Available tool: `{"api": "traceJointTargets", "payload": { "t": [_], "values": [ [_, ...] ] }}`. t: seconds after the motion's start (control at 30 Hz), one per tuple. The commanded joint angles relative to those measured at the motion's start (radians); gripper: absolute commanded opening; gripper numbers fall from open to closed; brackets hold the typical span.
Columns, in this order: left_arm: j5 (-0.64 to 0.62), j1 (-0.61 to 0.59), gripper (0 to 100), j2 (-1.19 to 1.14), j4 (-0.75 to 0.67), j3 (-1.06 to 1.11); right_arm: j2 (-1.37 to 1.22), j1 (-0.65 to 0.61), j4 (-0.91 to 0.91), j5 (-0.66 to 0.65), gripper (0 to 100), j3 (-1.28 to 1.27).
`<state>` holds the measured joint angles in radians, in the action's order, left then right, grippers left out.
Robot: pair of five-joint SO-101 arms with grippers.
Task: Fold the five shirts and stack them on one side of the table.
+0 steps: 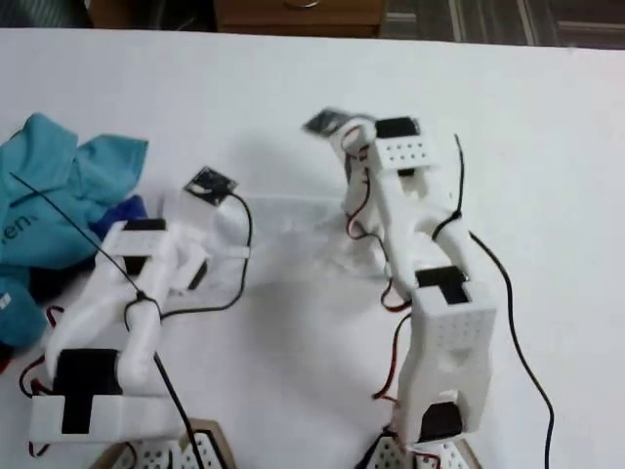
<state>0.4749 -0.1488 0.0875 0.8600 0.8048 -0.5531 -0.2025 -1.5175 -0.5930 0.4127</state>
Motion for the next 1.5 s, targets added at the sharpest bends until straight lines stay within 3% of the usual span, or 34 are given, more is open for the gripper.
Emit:
{"api": "traceJointTargets", "payload": {
  "t": [0.0, 0.2, 0.33, 0.37, 0.67, 0.77, 0.97, 1.17, 1.47],
  "values": [
    [-0.009, 0.009, 3, 0.015, -0.018, 0.002, 0.002, 0.042, -0.044, 0.101, 14.7, 0.155],
    [-0.009, 0.009, 3, 0.015, -0.018, 0.002, 0.004, 0.039, -0.246, 0.104, 14.3, 0.315],
    [-0.009, 0.009, 3, 0.015, -0.018, 0.002, 0.067, 0.064, -0.252, 0.103, 0.5, 0.331],
    [-0.009, 0.009, 3, 0.015, -0.018, 0.002, 0.093, 0.068, -0.252, 0.103, 2.4, 0.316],
    [-0.009, 0.009, 3, 0.015, -0.018, 0.002, 0.486, 0.012, -0.249, 0.009, 1.9, -0.166],
    [-0.009, 0.009, 3, 0.015, -0.018, 0.001, 0.558, -0.031, -0.177, -0.038, 1.9, -0.393],
    [-0.009, 0.009, 3, 0.015, -0.018, 0.001, 0.516, -0.031, 0.177, -0.041, 1.9, -0.654],
    [-0.009, 0.009, 3, 0.015, -0.018, 0.001, 0.338, -0.031, 0.315, 0.032, 1.9, -0.618],
    [-0.009, 0.009, 3, 0.015, -0.018, 0.001, 0.232, -0.036, 0.291, 0.18, 1.9, -0.307]
  ]
}}
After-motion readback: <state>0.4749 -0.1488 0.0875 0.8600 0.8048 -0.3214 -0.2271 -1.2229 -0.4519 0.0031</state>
